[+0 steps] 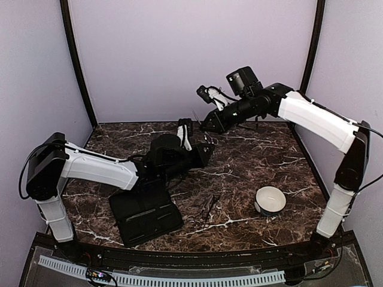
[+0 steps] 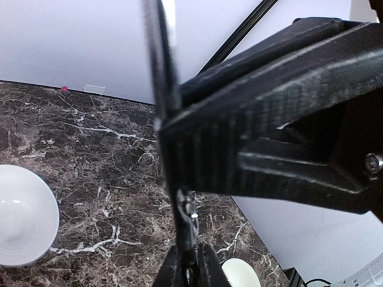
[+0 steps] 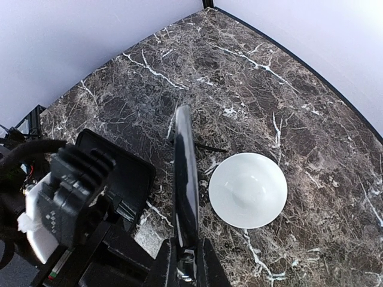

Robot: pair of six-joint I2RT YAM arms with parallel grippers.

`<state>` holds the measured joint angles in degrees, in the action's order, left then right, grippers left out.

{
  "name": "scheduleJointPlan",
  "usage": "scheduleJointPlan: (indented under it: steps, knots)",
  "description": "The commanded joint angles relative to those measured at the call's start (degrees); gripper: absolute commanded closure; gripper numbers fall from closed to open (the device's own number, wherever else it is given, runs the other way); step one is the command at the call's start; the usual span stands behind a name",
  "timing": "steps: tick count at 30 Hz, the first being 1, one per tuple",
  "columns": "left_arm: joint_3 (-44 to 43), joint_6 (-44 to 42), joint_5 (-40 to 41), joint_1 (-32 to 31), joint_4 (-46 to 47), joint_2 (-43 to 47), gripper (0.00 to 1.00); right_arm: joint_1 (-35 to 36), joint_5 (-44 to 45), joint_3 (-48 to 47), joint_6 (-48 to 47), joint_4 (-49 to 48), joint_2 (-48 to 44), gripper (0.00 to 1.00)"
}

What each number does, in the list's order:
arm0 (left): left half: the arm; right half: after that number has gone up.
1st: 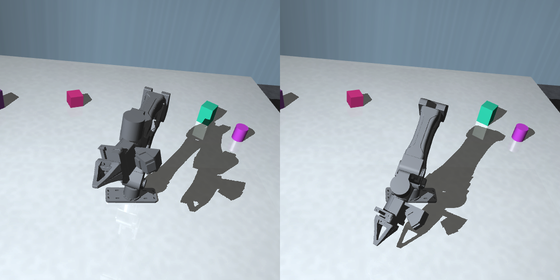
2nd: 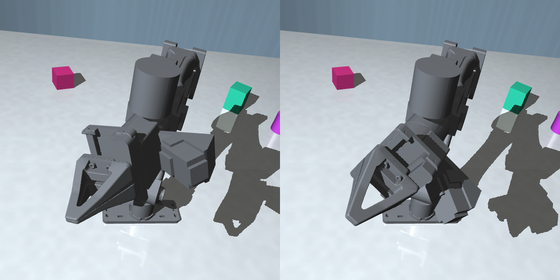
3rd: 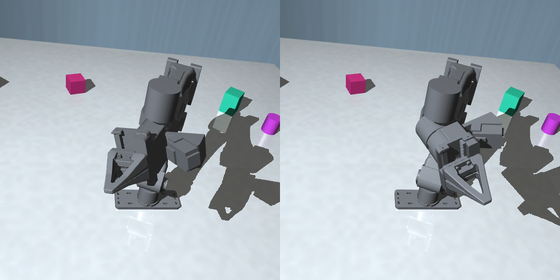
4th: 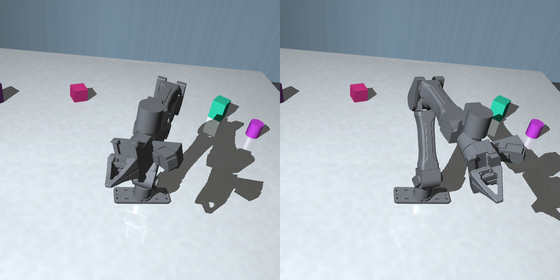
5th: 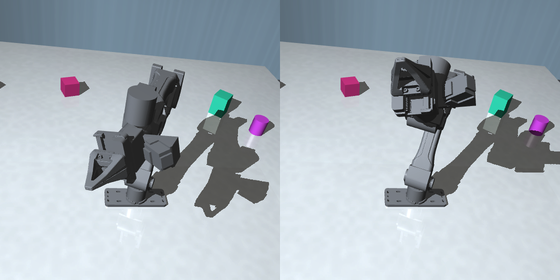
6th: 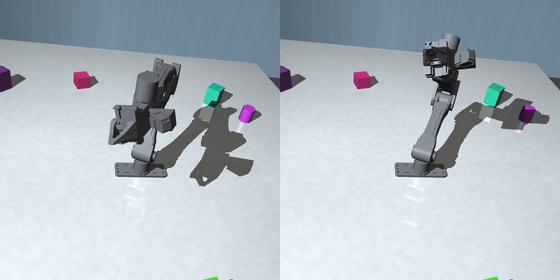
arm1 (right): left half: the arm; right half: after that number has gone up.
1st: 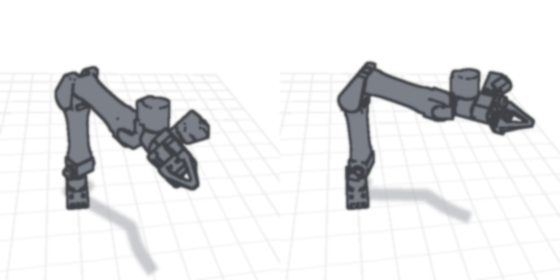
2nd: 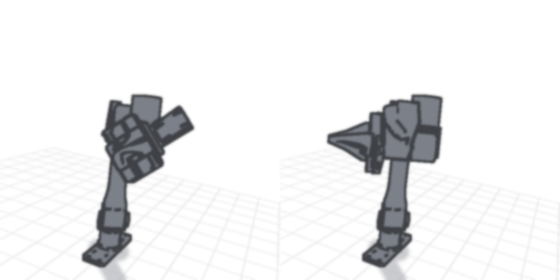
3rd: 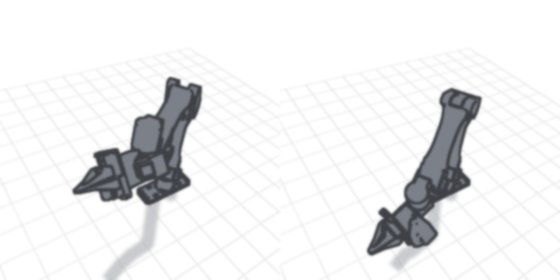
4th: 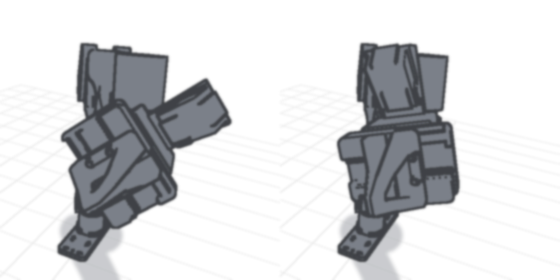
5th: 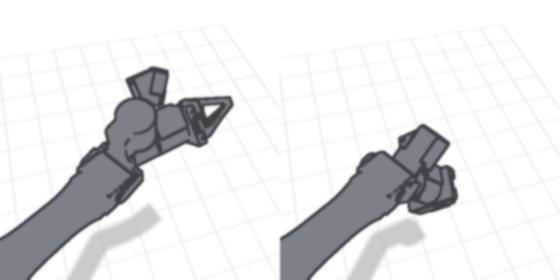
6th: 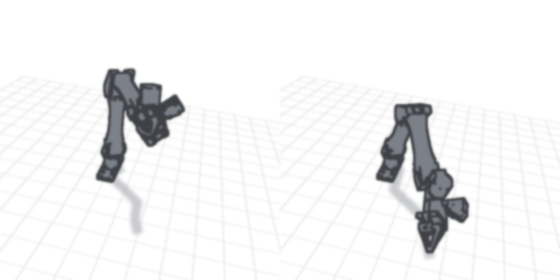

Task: Sort the hair-cutting tools

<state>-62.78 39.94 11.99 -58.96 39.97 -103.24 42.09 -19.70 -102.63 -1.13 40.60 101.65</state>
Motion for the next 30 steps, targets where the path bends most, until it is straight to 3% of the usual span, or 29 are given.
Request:
scheduleJointPlan:
  steps: [1,6,9,11,16,20,26,30]
  knots:
    - [-0.68,-4.52,-2.45,1.25,1.26,1.83,0.99,-0.33,-1.41,1.03,0.82,-1.58,-3.17,1.0]
    - [0.99,-7.41,-4.45,2.56,-13.12,9.95,1.0,-1.82,-1.65,0.87,-1.61,1.61,-6.09,0.73]
    - [-0.84,-8.85,-8.97,4.9,-31.53,17.52,1.0,-2.14,-0.66,5.52,-7.42,2.21,-12.62,0.54]
    - [-2.91,-11.36,-11.33,6.33,-44.47,21.38,1.0,-2.23,0.16,9.77,-10.96,1.55,-16.54,0.49]
    - [-11.96,-18.94,-12.07,8.39,-77.52,24.11,1.0,-2.55,-2.49,18.29,-18.89,3.25,-19.63,0.48]
    - [-17.28,-20.31,0.34,8.51,-101.17,21.54,1.0,-2.54,-6.41,24.42,-22.18,2.2,-20.1,0.5]
    - [-16.34,-19.76,7.77,8.7,-112.69,18.56,1.0,-1.77,-11.08,30.16,-22.19,-1.93,-17.86,0.56]
    - [-15.46,-17.54,10.58,11.58,-114.13,20.27,1.0,4.53,-3.7,30.43,-24.8,-4.44,-13.35,0.62]
